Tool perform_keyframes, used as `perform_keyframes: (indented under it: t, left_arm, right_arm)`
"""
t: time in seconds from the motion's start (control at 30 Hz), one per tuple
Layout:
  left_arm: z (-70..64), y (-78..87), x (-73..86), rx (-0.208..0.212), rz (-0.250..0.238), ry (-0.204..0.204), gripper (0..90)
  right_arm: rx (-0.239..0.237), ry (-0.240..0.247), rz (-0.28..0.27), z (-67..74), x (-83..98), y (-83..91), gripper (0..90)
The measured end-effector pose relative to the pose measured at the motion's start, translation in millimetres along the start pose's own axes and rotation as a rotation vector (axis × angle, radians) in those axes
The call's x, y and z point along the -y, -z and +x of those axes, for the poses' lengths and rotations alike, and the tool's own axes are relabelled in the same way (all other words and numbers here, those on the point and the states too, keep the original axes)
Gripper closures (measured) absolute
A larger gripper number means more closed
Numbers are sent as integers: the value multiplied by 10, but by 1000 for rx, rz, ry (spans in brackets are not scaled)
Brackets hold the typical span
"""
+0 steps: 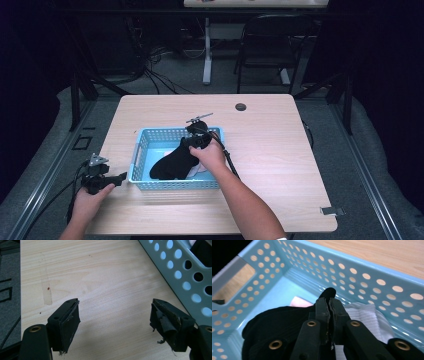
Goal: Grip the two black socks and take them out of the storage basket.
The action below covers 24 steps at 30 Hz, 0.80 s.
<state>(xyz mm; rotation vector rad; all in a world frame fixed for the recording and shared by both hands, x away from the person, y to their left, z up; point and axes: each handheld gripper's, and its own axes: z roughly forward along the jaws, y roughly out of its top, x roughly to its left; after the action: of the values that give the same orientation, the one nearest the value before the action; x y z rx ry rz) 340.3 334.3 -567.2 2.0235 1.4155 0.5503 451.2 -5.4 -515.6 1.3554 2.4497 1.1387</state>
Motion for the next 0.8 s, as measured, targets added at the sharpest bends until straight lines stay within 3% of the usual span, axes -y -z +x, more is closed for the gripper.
perform_keyframes:
  t: [0.2,0.4,0.5,0.63,0.67,0.73,0.8]
  left_arm:
    - [0,-2,0,-1,0,0,236]
    - [-3,-2,0,-3,0,-2,237]
    - [-2,-3,-1,-2,5,-5,237]
    - [-3,-2,0,-3,4,-4,237]
    - [-2,-1,0,-2,4,-4,237]
    - [-2,-2,0,-1,5,-4,237]
    - [-3,-2,1,-2,5,-5,237]
  right_arm:
    - [-40,44,-108,167,9,216,872]
    - [-75,120,-189,373,8,495,872]
    - [-88,135,-214,418,-10,591,872]
    - [-114,165,-252,496,-91,870,872]
    - [-114,165,-252,496,-91,870,872]
    - [-120,180,-288,509,-124,1065,872]
    - [-119,184,-302,510,-128,1115,872]
